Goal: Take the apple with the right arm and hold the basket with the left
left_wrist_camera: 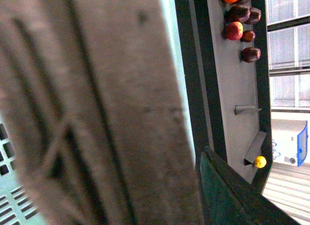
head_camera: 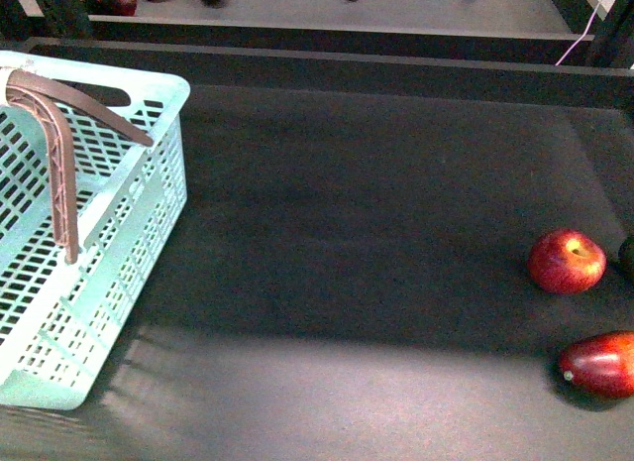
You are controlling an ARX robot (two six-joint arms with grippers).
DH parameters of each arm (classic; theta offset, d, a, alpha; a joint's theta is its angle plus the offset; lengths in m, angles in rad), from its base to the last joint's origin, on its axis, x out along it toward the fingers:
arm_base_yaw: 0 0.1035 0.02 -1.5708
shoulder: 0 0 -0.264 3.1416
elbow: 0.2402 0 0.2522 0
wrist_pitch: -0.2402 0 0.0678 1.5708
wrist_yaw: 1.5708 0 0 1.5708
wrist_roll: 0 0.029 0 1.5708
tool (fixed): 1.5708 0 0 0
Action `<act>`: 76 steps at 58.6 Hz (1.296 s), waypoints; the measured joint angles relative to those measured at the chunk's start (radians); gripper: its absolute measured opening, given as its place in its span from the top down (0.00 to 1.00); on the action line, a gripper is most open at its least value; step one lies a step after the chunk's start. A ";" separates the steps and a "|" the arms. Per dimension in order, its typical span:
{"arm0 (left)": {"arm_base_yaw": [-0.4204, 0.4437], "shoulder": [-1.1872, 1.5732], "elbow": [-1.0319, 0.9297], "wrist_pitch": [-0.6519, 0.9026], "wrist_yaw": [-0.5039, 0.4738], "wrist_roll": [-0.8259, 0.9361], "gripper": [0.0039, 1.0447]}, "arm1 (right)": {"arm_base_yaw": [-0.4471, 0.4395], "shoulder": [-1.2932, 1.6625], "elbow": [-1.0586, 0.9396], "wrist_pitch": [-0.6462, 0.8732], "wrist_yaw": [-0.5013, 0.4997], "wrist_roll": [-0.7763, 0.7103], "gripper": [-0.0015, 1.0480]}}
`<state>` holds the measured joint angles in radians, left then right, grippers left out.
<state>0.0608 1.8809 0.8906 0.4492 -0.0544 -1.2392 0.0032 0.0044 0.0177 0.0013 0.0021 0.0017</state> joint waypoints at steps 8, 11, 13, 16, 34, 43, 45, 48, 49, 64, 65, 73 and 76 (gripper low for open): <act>-0.001 -0.018 0.010 -0.051 -0.039 0.014 0.75 | 0.000 0.000 0.000 0.000 0.000 0.000 0.08; -0.003 -0.024 0.009 -0.060 -0.046 0.021 0.75 | 0.000 0.000 0.000 0.000 0.000 0.000 0.08; -0.008 -0.032 0.008 -0.065 -0.051 0.027 0.75 | 0.000 0.000 0.000 0.000 0.000 0.000 0.08; -0.019 -0.052 0.006 -0.076 -0.060 0.043 0.75 | 0.000 0.000 0.000 0.000 0.000 0.000 0.08; -0.196 -0.189 0.060 -0.175 -0.092 0.119 0.75 | 0.000 0.000 0.000 0.000 0.000 0.000 0.08; -0.299 -0.206 0.113 -0.220 -0.075 0.117 0.75 | 0.000 0.000 0.000 0.000 -0.001 0.000 0.08; -0.321 -0.208 0.127 -0.231 -0.072 0.116 0.75 | 0.000 0.000 0.000 0.000 0.000 0.000 0.08; -0.357 -0.210 0.150 -0.254 -0.066 0.116 0.75 | 0.000 0.000 0.000 0.000 0.000 0.000 0.08; -0.364 -0.211 0.155 -0.257 -0.065 0.116 0.75 | 0.000 0.000 0.000 0.000 0.000 0.000 0.08; -0.513 -0.222 0.209 -0.335 -0.010 0.132 0.75 | 0.000 0.000 0.000 0.000 0.000 0.000 0.08; -0.518 -0.222 0.210 -0.339 -0.005 0.135 0.75 | 0.000 0.000 0.000 0.000 0.000 0.000 0.08; -0.579 -0.222 0.210 -0.341 0.049 0.163 0.75 | 0.000 0.000 0.000 0.000 0.000 0.000 0.08; -0.594 -0.222 0.210 -0.334 0.056 0.172 0.75 | 0.000 0.000 0.000 0.000 0.000 0.000 0.08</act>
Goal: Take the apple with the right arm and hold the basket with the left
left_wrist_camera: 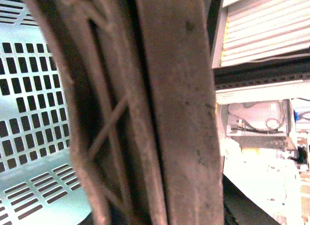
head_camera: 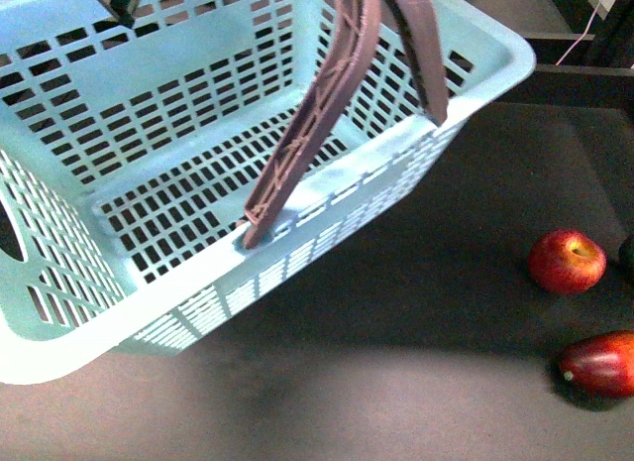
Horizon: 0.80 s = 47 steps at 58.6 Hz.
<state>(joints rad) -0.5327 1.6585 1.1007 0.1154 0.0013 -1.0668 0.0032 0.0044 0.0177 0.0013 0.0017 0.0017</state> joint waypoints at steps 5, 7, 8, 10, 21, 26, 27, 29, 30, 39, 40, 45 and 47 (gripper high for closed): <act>-0.023 0.000 0.000 0.007 0.003 0.026 0.75 | 0.000 0.000 0.000 0.000 0.000 0.000 0.08; -0.031 0.000 0.001 0.007 0.005 0.031 0.75 | 0.000 0.000 0.000 0.000 0.000 0.000 0.08; -0.035 0.000 0.002 0.007 0.005 0.035 0.75 | 0.000 0.000 0.000 0.000 0.000 0.000 0.08; -0.042 0.000 0.004 0.007 0.006 0.040 0.75 | 0.000 0.000 0.000 0.000 0.000 0.000 0.08; -0.079 0.000 0.025 0.007 0.020 0.057 0.75 | 0.000 0.000 0.000 0.000 0.000 0.000 0.08; -0.093 0.000 0.031 0.006 0.025 0.067 0.75 | 0.000 0.000 0.000 0.000 0.000 0.000 0.08; -0.095 0.000 0.031 0.005 0.026 0.069 0.75 | 0.000 0.000 0.000 0.000 0.000 0.000 0.08; -0.098 0.000 0.031 0.004 0.026 0.072 0.75 | 0.000 0.000 0.000 0.000 0.000 0.000 0.08; -0.099 0.000 0.032 0.004 0.026 0.073 0.75 | 0.000 0.000 0.000 0.000 0.000 0.000 0.08; -0.102 0.000 0.032 0.003 0.032 0.075 0.75 | 0.000 0.000 0.000 0.000 0.000 0.000 0.08; -0.102 0.000 0.032 0.003 0.032 0.075 0.75 | 0.000 0.000 0.000 0.000 0.000 0.000 0.08; -0.102 0.000 0.032 0.003 0.031 0.076 0.75 | 0.000 0.000 0.000 0.000 0.000 0.000 0.08; -0.102 0.000 0.032 0.003 0.031 0.076 0.75 | 0.000 0.000 0.000 0.000 0.000 0.000 0.08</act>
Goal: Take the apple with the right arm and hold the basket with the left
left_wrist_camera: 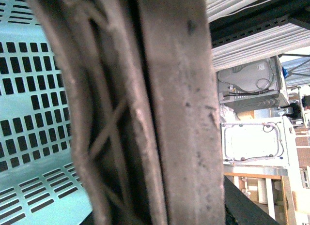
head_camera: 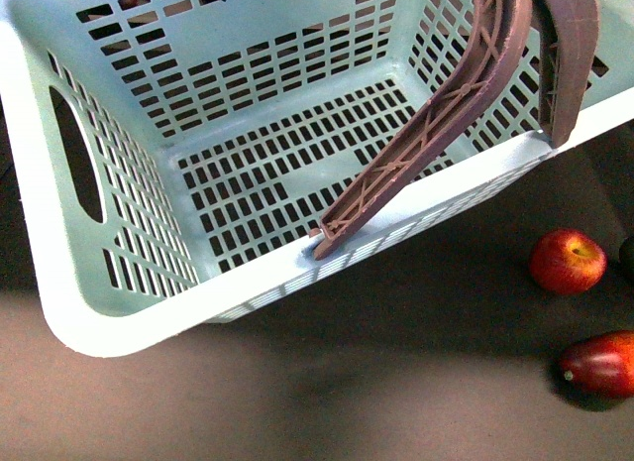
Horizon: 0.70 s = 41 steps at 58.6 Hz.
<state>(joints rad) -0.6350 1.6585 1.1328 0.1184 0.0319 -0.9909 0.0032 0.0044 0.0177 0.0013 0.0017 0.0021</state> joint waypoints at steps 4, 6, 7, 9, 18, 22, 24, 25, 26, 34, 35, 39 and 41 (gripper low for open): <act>0.000 0.000 0.000 0.000 -0.002 0.000 0.75 | 0.000 0.000 0.000 0.000 0.000 0.000 0.08; 0.000 0.000 0.000 0.000 -0.002 0.000 0.75 | 0.000 0.000 0.000 0.000 0.000 0.000 0.08; 0.000 0.000 0.000 0.000 -0.002 0.000 0.75 | 0.000 0.000 0.000 0.000 0.000 0.000 0.08; 0.000 0.000 0.000 0.000 -0.002 0.000 0.75 | 0.000 0.000 0.000 0.000 0.000 0.000 0.08; 0.000 0.000 0.000 0.000 -0.004 0.000 0.75 | -0.020 0.129 0.080 -0.220 -0.036 0.169 0.08; 0.000 0.000 0.000 0.000 -0.001 0.002 0.75 | -0.055 0.250 0.094 -0.244 -0.068 0.282 0.08; 0.000 0.000 0.000 0.000 0.001 0.002 0.75 | -0.071 0.290 0.093 -0.219 -0.086 0.302 0.08; 0.000 0.000 0.000 0.000 0.001 0.002 0.75 | -0.081 0.313 0.093 -0.198 -0.099 0.309 0.08; 0.000 0.000 0.000 0.000 0.002 0.001 0.76 | -0.100 0.357 0.093 -0.155 -0.119 0.316 0.08; 0.000 0.000 0.001 0.000 -0.002 0.003 0.76 | -0.202 0.703 0.117 0.169 -0.150 0.270 0.08; 0.000 0.000 0.001 0.000 -0.002 0.005 0.76 | -0.217 0.814 0.134 0.267 -0.130 0.249 0.08; 0.000 0.000 0.001 -0.001 -0.002 0.003 0.76 | -0.236 1.124 0.203 0.516 -0.118 0.161 0.08; 0.000 0.000 0.001 -0.001 -0.003 0.003 0.76 | -0.236 1.236 0.237 0.587 -0.117 0.130 0.08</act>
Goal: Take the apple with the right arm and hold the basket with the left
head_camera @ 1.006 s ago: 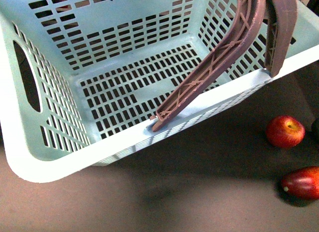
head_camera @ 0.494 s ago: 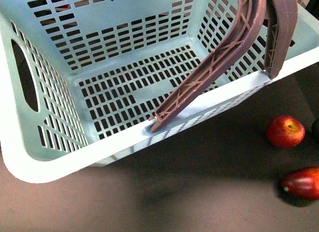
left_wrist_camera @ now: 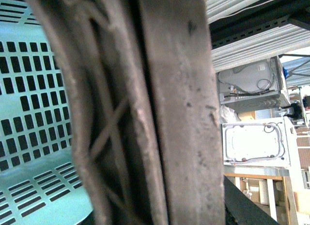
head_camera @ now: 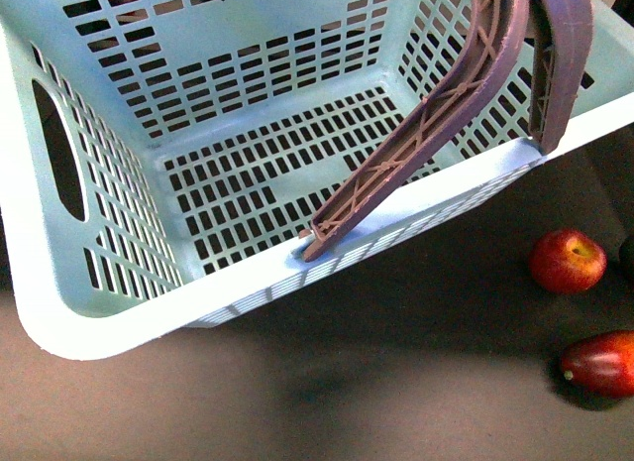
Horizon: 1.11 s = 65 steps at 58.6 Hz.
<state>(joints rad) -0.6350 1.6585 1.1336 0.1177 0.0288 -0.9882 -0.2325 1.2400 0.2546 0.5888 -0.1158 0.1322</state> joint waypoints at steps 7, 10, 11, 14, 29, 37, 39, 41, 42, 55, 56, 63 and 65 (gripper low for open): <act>0.000 0.000 0.000 0.000 0.000 0.003 0.76 | 0.012 0.486 0.181 0.149 0.006 -0.125 0.08; 0.000 0.000 0.000 0.000 0.001 0.003 0.76 | 0.026 0.650 0.249 0.143 0.008 -0.158 0.08; 0.000 0.000 0.000 0.000 0.001 0.003 0.76 | 0.031 0.689 0.267 0.144 0.015 -0.166 0.08; 0.000 0.000 0.000 0.000 0.001 0.004 0.76 | 0.042 0.774 0.309 0.151 0.031 -0.189 0.08; 0.000 0.000 0.000 0.000 0.001 0.003 0.76 | 0.077 0.980 0.489 0.115 0.072 -0.215 0.08; 0.000 0.000 0.000 0.000 -0.001 0.004 0.76 | 0.095 1.026 0.557 0.080 0.083 -0.212 0.08; 0.000 0.000 0.000 0.000 0.000 0.004 0.76 | 0.098 1.038 0.577 0.072 0.092 -0.212 0.08; 0.000 0.000 0.000 0.000 0.000 0.004 0.76 | 0.101 1.044 0.590 0.065 0.098 -0.211 0.08; 0.000 0.000 0.000 0.000 0.001 0.003 0.76 | 0.103 1.053 0.603 0.059 0.098 -0.210 0.08; 0.000 0.000 0.000 0.000 0.000 0.004 0.76 | 0.115 1.115 0.690 0.008 0.113 -0.209 0.08; 0.000 0.000 0.000 0.000 0.000 0.004 0.76 | 0.115 1.118 0.694 0.006 0.114 -0.209 0.08; 0.000 0.000 0.000 0.000 0.002 0.004 0.76 | 0.119 1.150 0.726 -0.016 0.120 -0.209 0.08; 0.000 0.000 0.000 0.000 0.002 0.004 0.76 | 0.121 1.161 0.737 -0.020 0.124 -0.209 0.08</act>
<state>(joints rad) -0.6350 1.6585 1.1339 0.1177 0.0303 -0.9844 -0.1120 2.4012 0.9913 0.5690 0.0082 -0.0765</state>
